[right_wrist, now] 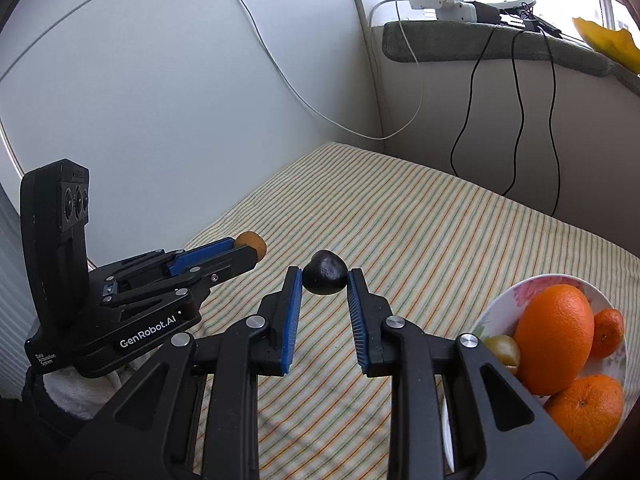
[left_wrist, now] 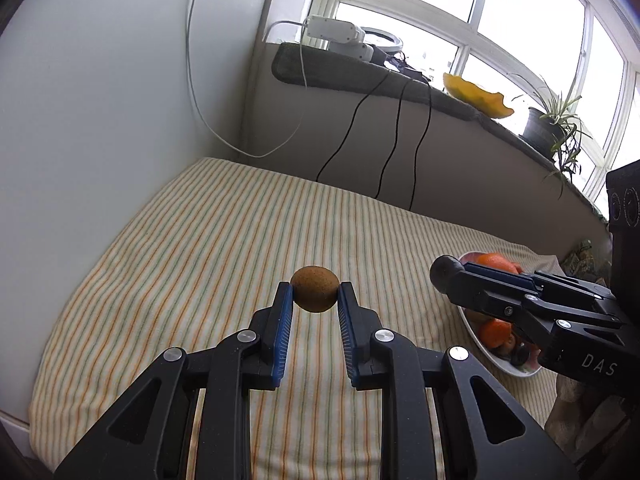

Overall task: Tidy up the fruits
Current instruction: 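Carry the plum in the right gripper and kiwi in the left over the plate, then open both grippers to release the plum and kiwi into the plate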

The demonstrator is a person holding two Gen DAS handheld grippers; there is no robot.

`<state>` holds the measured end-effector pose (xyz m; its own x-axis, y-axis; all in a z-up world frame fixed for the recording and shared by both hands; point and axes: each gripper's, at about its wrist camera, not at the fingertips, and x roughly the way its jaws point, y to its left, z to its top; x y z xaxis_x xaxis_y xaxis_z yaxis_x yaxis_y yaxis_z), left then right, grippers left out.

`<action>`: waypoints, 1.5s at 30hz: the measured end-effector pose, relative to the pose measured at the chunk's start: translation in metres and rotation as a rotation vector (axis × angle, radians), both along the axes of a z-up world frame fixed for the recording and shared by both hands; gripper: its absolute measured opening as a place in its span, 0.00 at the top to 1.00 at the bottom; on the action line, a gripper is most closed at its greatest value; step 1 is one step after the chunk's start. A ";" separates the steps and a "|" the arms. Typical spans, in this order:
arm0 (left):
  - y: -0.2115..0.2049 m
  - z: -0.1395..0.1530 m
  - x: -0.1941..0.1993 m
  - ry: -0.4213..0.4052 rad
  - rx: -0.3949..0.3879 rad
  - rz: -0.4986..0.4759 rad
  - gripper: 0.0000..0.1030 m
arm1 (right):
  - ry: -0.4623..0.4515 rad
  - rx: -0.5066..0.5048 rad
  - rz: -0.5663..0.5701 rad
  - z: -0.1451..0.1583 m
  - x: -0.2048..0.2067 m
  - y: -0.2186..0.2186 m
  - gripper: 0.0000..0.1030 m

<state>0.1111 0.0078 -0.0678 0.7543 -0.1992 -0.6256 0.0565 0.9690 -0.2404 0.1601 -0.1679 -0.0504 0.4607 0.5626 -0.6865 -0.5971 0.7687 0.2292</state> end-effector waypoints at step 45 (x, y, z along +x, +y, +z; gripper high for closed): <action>-0.176 0.004 0.006 0.020 0.087 -0.390 0.79 | 0.011 -0.045 -0.325 0.007 0.014 -0.199 0.76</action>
